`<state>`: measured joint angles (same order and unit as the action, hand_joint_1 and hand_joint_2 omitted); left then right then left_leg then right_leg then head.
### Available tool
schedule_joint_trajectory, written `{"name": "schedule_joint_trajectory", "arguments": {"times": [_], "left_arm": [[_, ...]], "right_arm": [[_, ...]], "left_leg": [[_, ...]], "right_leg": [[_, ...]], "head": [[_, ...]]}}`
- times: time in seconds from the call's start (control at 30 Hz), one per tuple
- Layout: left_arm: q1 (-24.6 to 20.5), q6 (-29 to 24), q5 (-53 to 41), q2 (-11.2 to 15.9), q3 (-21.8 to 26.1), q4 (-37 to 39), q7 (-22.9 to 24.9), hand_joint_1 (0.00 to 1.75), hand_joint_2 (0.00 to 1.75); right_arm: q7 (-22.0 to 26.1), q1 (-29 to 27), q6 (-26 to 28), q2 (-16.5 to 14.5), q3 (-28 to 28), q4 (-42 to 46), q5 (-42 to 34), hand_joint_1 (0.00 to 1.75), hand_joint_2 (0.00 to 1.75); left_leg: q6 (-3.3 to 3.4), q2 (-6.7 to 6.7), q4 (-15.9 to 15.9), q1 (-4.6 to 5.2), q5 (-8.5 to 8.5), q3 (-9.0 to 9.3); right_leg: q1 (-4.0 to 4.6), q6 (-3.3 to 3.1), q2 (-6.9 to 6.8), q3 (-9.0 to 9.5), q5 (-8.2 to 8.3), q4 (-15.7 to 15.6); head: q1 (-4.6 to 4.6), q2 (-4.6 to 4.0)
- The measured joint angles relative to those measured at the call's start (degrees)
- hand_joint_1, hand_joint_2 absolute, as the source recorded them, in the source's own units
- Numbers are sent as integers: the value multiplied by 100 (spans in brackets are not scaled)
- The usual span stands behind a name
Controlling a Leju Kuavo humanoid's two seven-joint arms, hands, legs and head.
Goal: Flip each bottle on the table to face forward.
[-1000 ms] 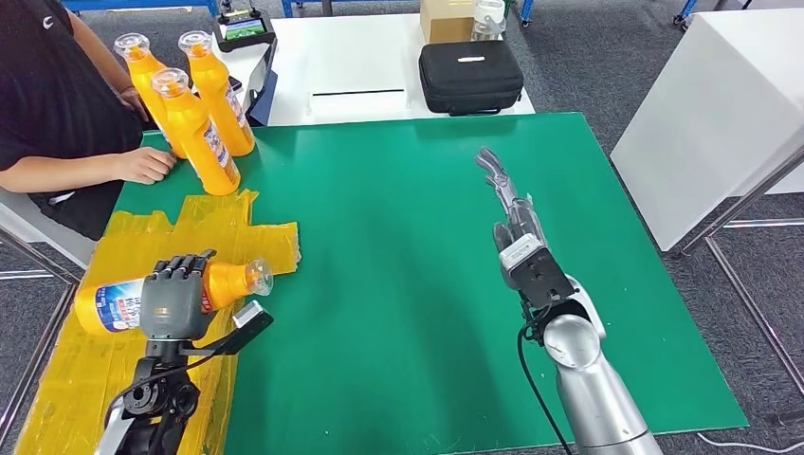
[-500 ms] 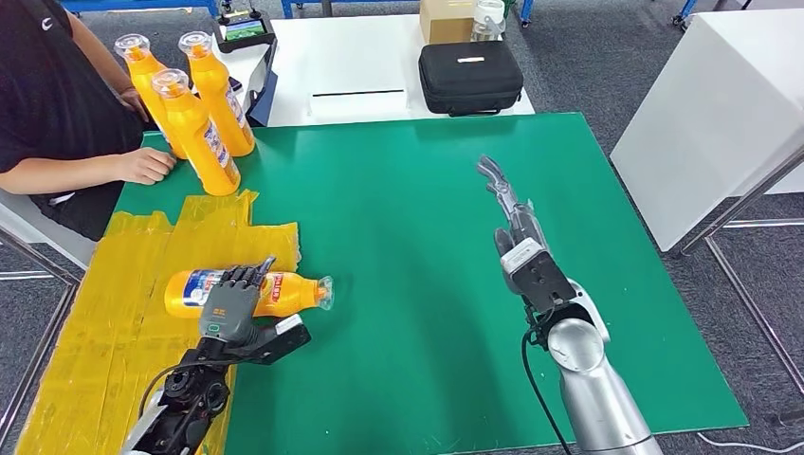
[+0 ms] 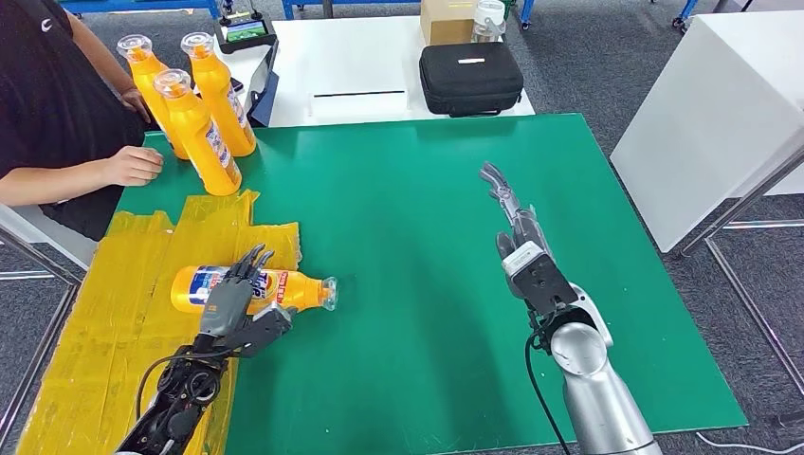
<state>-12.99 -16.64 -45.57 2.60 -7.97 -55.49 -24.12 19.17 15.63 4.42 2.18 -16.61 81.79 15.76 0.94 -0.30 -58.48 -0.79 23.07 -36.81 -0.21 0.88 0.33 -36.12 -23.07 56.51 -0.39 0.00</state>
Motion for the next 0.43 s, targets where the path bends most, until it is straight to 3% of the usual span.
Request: {"name": "schedule_joint_trajectory", "arguments": {"times": [0.17, 0.33, 0.43], "left_arm": [[214, 134, 990, -15, 213, -456, -206, 0, 0], [442, 396, 3342, -187, 683, -1498, -365, 0, 0], [517, 443, 3655, -232, 825, -1963, -311, 0, 0]], "right_arm": [[0, -39, -16, 5, 3, 0, 28, 0, 0], [84, -41, 1, 5, -9, -2, 31, 0, 0], [107, -38, 17, -1, -22, -2, 15, 0, 0]], "left_leg": [[0, 2, 0, 0, 0, -1], [-1, 3, 0, -1, 1, -6], [-1, 2, 0, -1, 1, -9]], "right_leg": [[1, 1, 1, -5, 1, 0], [1, 1, 1, -9, 0, 0], [1, 0, 0, -10, -1, 0]], "head": [[1, 0], [1, 0], [0, 0]]}}
